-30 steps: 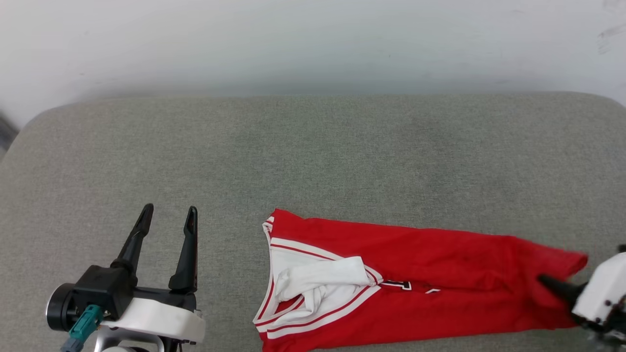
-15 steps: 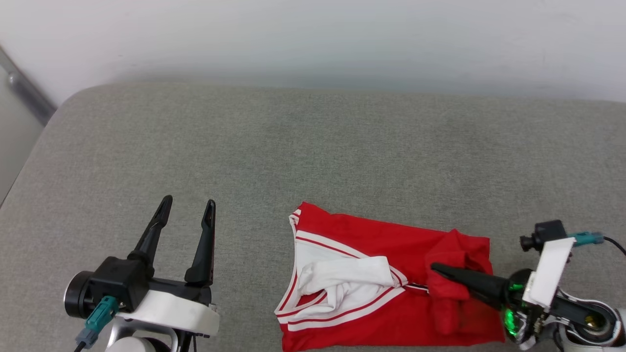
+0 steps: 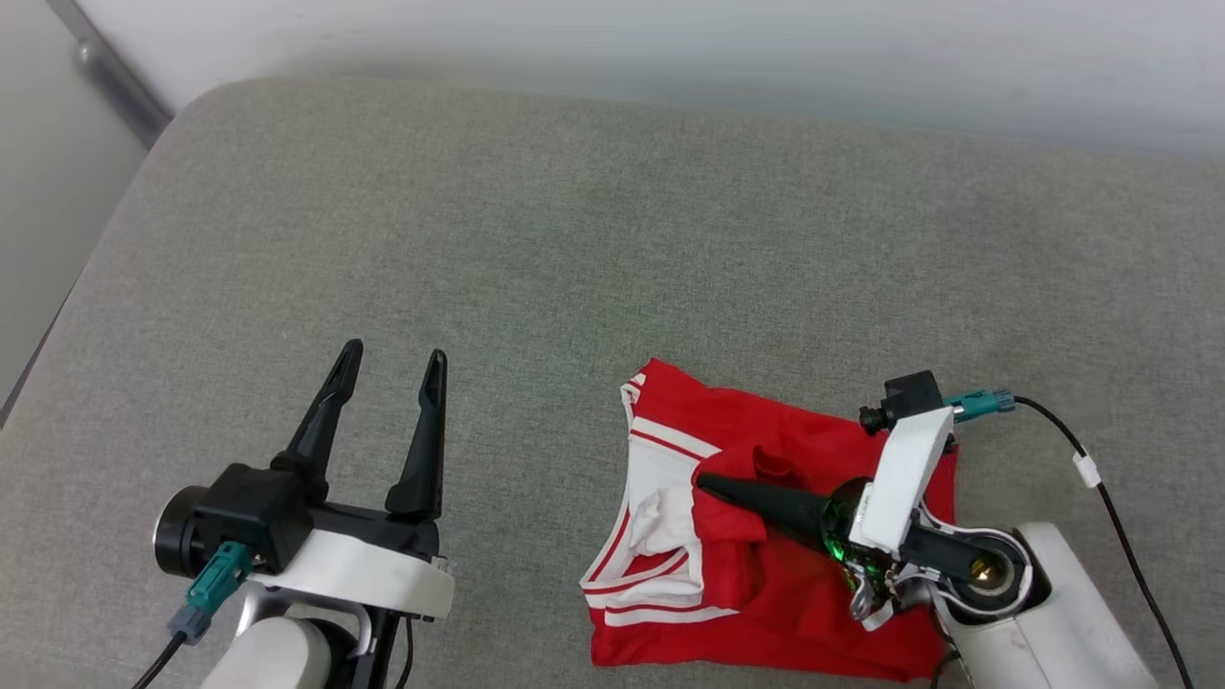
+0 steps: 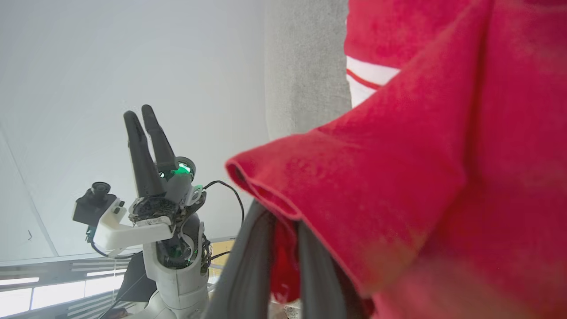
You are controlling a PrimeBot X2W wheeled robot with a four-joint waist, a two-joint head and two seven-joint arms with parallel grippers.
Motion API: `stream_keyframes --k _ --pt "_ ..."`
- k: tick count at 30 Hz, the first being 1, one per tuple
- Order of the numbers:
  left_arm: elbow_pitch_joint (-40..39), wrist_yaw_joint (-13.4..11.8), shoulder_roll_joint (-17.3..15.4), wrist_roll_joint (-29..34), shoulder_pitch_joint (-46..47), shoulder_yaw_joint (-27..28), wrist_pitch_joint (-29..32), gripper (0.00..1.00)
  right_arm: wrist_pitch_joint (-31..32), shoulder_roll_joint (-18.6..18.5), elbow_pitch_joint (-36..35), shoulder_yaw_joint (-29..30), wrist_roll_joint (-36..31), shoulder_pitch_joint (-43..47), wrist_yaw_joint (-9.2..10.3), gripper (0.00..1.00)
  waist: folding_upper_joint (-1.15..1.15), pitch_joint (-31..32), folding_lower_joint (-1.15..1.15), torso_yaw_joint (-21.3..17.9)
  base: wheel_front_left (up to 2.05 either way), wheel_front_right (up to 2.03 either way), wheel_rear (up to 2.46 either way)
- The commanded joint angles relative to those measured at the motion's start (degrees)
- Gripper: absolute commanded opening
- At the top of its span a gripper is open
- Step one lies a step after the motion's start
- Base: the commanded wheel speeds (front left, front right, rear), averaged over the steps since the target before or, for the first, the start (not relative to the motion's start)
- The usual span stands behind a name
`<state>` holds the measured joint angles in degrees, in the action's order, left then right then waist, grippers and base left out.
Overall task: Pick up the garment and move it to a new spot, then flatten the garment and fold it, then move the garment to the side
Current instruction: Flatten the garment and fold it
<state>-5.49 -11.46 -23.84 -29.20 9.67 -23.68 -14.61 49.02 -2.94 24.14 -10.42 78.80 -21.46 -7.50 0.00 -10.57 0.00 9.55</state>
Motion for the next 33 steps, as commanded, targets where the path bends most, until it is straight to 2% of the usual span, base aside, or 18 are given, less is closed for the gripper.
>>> stream_keyframes --k 1,2,3,8,12,18,22,25,28,33 --pt "0.5 0.4 0.5 0.4 0.8 0.2 -0.3 1.0 -1.7 0.1 1.4 -1.3 -1.2 -1.1 0.01 0.33 0.0 -0.9 0.0 0.6 0.0 0.0 0.0" --pt "0.7 0.6 0.7 0.4 1.1 0.3 -0.3 1.0 -2.8 0.1 1.9 -2.1 -1.3 -1.7 0.01 0.83 0.0 -1.0 0.0 0.7 0.0 0.0 0.0" --pt "0.9 0.8 0.8 0.5 1.3 0.4 -0.4 1.0 -3.5 0.1 2.4 -2.9 -1.2 -2.1 0.01 1.0 0.0 -1.1 0.0 0.7 0.0 0.0 0.0" --pt "2.0 1.2 1.2 0.8 1.2 1.1 -0.5 1.0 -5.2 0.1 2.9 -6.7 -1.5 -3.4 0.01 1.0 0.0 -0.9 0.0 0.1 0.0 0.0 0.0" --pt "2.4 1.4 1.2 1.1 1.0 1.6 -0.6 1.0 -6.3 -0.6 -0.7 -10.0 -4.3 -4.4 0.01 1.0 0.0 -0.1 0.0 -1.0 0.0 0.0 0.0" --pt "2.8 1.4 1.0 1.2 0.0 2.1 -0.6 1.0 -13.3 -7.6 -9.3 -20.0 -17.9 -4.8 0.01 1.0 0.0 1.4 0.0 -3.1 0.0 0.0 0.0" --pt "3.1 1.0 0.6 1.0 -0.9 2.6 -0.6 1.0 -17.6 -13.4 -11.9 -23.4 -26.2 -4.4 0.02 1.0 0.0 2.6 0.0 -4.8 0.0 0.0 0.0" --pt "3.1 0.6 0.5 1.0 -1.4 2.8 -0.7 1.0 -22.0 -16.1 -11.3 -22.1 -33.7 -3.6 0.02 1.0 0.0 3.1 0.0 -6.0 0.0 0.0 0.0" --pt "3.2 0.1 0.4 0.9 -2.2 3.2 -0.7 1.0 -26.2 -17.8 -10.3 -17.6 -41.5 -1.9 0.02 1.0 0.0 3.6 0.0 -7.4 0.0 0.0 0.0" --pt "3.5 -0.6 0.2 0.5 -3.6 4.1 -0.7 1.0 -32.0 -16.2 -11.2 -6.9 -51.7 3.1 0.02 1.0 0.0 4.5 0.0 -9.5 0.0 0.0 0.0"
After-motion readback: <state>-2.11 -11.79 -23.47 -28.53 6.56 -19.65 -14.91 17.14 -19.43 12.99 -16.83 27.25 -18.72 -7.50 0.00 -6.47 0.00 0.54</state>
